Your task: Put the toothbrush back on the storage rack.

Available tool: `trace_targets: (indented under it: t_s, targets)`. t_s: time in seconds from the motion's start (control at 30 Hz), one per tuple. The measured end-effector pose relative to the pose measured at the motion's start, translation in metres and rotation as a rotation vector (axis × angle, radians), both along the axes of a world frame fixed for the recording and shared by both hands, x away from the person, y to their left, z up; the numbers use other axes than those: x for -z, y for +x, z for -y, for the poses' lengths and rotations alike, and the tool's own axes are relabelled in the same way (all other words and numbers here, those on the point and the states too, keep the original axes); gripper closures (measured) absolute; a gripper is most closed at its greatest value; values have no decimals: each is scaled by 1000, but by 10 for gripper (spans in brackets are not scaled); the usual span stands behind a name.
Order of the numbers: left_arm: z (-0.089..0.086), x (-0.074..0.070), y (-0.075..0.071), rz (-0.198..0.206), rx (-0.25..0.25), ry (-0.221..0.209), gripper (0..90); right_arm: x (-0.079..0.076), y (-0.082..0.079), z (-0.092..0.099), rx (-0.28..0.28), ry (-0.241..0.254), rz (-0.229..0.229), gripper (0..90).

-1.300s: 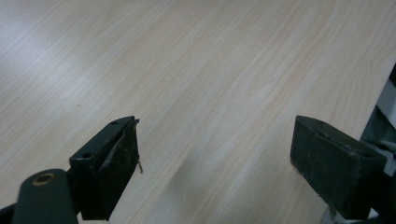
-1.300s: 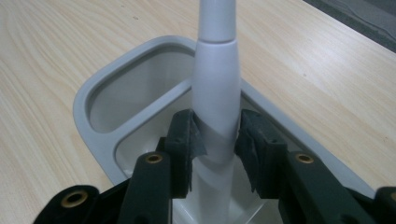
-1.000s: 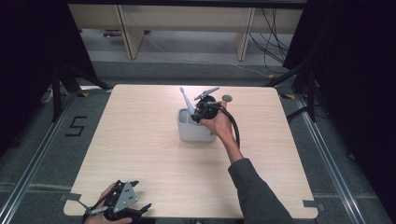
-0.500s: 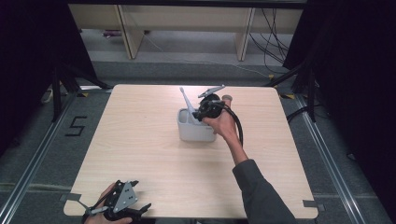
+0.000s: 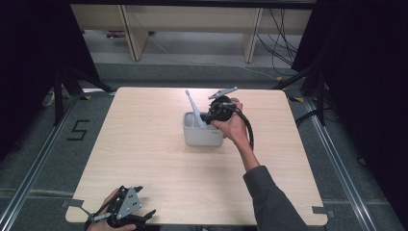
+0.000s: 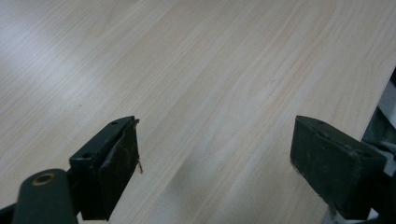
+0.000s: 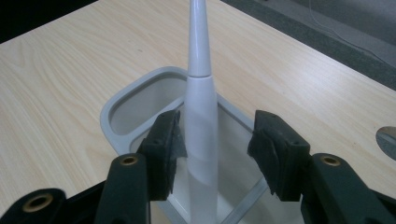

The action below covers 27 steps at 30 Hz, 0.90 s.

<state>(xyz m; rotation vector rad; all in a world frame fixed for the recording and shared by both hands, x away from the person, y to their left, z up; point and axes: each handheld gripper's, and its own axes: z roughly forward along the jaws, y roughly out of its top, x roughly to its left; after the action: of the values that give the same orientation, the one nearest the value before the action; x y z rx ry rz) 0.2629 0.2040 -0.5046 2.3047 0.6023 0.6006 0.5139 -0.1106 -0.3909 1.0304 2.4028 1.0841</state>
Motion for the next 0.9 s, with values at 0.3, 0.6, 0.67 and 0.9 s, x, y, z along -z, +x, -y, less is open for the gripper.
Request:
trace_targets:
  t_s: [0.3, 0.6, 0.67, 0.9]
  targets:
    - [0, 0, 0, 3, 3, -1, 150, -3, -5, 5, 9, 8, -2, 498]
    - [0, 1, 0, 2, -2, -14, 149, 0, -6, 9, 13, 36, -1, 463]
    - [0, 0, 0, 5, 2, 1, 149, -1, -6, 11, 12, 24, 16, 450]
    - [0, 0, 0, 3, -1, -18, 150, -7, -10, 15, 21, 48, 16, 399]
